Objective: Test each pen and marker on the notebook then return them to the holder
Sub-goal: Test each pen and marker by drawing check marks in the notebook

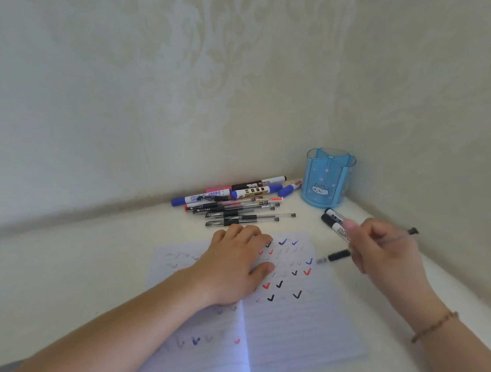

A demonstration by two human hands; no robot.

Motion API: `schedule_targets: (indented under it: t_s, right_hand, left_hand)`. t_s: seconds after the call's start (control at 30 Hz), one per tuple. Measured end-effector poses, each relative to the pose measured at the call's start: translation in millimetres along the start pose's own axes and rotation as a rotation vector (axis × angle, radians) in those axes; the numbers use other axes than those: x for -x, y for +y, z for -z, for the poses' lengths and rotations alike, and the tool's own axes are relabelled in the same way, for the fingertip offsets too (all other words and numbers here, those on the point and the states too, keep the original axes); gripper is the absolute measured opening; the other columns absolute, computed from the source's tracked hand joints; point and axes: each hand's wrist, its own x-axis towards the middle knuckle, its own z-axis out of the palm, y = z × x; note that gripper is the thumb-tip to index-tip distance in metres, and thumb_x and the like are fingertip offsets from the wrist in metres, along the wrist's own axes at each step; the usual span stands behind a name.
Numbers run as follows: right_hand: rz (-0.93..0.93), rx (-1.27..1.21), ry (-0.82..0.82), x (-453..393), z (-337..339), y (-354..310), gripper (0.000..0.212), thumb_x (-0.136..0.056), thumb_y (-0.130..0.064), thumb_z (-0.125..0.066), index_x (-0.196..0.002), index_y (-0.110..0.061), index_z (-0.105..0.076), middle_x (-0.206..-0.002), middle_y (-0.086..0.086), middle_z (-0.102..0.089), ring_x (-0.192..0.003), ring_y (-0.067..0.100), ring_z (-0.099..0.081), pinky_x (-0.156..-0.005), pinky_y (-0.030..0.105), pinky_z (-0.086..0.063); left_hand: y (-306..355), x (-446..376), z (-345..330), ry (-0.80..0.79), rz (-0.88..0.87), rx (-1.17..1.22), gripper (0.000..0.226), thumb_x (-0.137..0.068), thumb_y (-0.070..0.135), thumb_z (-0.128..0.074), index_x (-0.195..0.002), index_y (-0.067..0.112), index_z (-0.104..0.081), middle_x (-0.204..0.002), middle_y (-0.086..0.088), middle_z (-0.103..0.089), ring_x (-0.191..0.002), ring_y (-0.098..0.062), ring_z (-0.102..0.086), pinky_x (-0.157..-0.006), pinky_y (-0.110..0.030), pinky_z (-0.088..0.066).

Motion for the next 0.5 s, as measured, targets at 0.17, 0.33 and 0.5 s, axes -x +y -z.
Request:
schedule_targets:
  t_s: [0.17, 0.33, 0.5]
  right_hand:
    - [0.013, -0.106, -0.190, 7.5, -0.2, -15.9, 0.016, -0.079, -0.004, -0.074, -0.072, -0.018, -0.072, -0.066, 0.003, -0.072, -0.052, 0.010, -0.057, -0.050, 0.012, -0.044]
    - [0.052, -0.135, -0.601, 26.6, -24.5, -44.4, 0.011, -0.082, -0.022, -0.068, -0.091, -0.024, -0.074, -0.086, 0.010, -0.076, -0.071, 0.026, -0.069, -0.049, 0.025, -0.043]
    - [0.111, -0.340, -0.522, 31.7, -65.0, -91.3, 0.004, -0.077, -0.018, -0.065, -0.080, -0.021, -0.066, -0.066, 0.010, -0.068, -0.056, 0.027, -0.060, -0.046, 0.030, -0.040]
  left_hand:
    - [-5.8, 6.1, 12.6, 0.151, -0.030, 0.019, 0.063, -0.094, 0.057, -0.044, -0.148, 0.029, -0.029, -0.149, 0.012, -0.035, -0.137, -0.011, -0.027, -0.116, -0.032, -0.018]
    - [2.8, 30.7, 34.8, 0.287, -0.206, 0.211, 0.040, -0.093, 0.051, -0.054, -0.125, 0.027, -0.058, -0.118, 0.012, -0.062, -0.112, -0.007, -0.050, -0.102, -0.027, -0.034]
    - [-22.7, 81.3, 78.4, 0.512, -0.151, 0.294, 0.022, -0.089, 0.038, -0.062, -0.092, 0.018, -0.070, -0.079, 0.009, -0.067, -0.075, -0.014, -0.060, -0.077, -0.037, -0.046]
